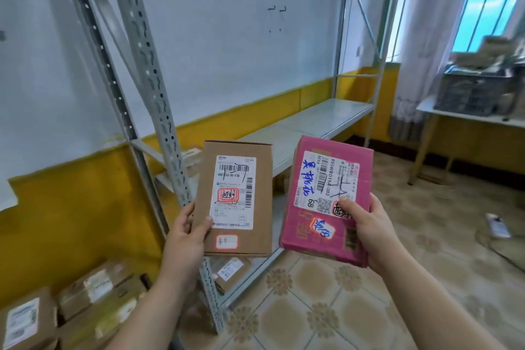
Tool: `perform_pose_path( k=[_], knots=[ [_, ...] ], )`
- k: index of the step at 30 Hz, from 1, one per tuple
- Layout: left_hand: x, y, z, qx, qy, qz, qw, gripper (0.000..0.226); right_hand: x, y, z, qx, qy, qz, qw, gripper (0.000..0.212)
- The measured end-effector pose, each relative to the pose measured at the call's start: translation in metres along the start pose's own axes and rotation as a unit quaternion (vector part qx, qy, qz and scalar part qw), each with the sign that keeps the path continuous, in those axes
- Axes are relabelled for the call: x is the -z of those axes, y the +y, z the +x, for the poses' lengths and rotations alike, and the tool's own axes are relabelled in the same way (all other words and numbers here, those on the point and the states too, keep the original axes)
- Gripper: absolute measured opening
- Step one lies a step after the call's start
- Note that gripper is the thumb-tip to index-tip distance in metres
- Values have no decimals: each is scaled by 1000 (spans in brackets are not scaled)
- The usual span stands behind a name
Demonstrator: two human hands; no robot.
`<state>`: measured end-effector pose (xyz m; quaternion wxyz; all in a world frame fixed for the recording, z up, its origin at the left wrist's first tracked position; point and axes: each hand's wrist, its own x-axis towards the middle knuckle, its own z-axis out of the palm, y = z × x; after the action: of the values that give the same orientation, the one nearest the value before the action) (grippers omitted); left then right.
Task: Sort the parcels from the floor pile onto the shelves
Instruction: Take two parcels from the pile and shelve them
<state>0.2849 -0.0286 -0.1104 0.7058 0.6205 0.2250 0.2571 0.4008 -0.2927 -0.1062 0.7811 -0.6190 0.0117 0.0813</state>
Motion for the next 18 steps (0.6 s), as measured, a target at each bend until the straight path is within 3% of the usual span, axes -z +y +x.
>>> perform_pose_path(
  k=[11,18],
  knots=[
    [-244,-28,21,-4,-48,-12,999,40,178,-81,115,47,28,-43,998,45],
    [-314,-35,60,-1,-32,-14,999,40,211,-104,198,43,19,-52,998,41]
  ],
)
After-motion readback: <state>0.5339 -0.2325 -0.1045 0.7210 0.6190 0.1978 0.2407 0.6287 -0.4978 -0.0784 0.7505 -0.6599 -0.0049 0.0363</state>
